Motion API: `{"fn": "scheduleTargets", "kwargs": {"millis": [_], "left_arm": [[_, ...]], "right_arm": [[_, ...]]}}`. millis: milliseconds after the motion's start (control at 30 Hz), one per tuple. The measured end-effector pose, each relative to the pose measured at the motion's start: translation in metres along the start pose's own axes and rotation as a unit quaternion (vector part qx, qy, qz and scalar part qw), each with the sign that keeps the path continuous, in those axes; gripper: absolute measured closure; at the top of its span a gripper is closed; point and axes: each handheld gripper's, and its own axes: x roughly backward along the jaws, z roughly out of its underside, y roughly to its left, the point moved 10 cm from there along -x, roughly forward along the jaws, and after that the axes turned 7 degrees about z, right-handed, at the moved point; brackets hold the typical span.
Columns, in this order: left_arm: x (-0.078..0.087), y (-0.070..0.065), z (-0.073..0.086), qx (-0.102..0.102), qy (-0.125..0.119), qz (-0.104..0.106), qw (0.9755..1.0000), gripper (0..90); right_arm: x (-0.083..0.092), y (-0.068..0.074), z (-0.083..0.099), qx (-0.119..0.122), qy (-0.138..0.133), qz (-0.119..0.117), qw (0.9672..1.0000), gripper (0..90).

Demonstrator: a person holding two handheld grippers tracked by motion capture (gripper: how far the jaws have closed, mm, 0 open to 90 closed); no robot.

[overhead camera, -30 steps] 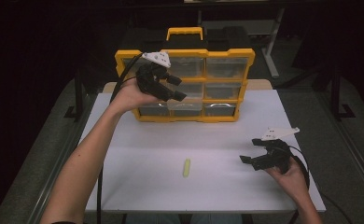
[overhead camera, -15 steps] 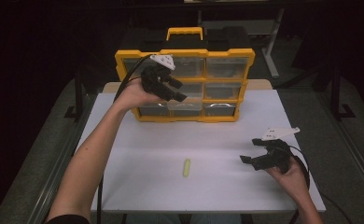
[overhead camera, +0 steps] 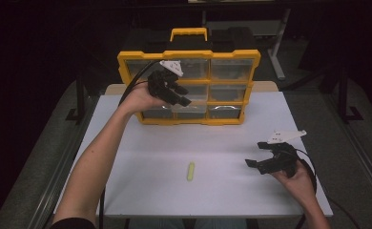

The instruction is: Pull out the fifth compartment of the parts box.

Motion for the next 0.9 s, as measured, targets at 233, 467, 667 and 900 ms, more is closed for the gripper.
{"fn": "scheduleTargets", "kwargs": {"millis": [233,467,667,900], "left_arm": [[-0.0029,-0.0005,0.0020,-0.011,0.010,0.001,0.9999,64.0],[-0.0013,-0.0004,0.0035,-0.012,0.011,0.005,0.9999,68.4],[-0.0016,-0.0033,0.0040,-0.016,0.013,0.016,0.9997,71.5],[-0.0001,-0.0086,0.0042,-0.019,0.011,0.030,0.9993,73.5]], "right_arm": [[0.0001,0.0002,-0.0001,0.001,0.000,0.000,1.0000,13.6],[0.0003,0.0005,-0.0002,0.001,-0.001,0.000,1.0000,13.6],[0.0000,0.0010,0.0002,0.003,0.000,-0.001,1.0000,13.6],[0.0002,0.0013,0.0005,0.000,0.001,-0.001,1.0000,13.6]]}}
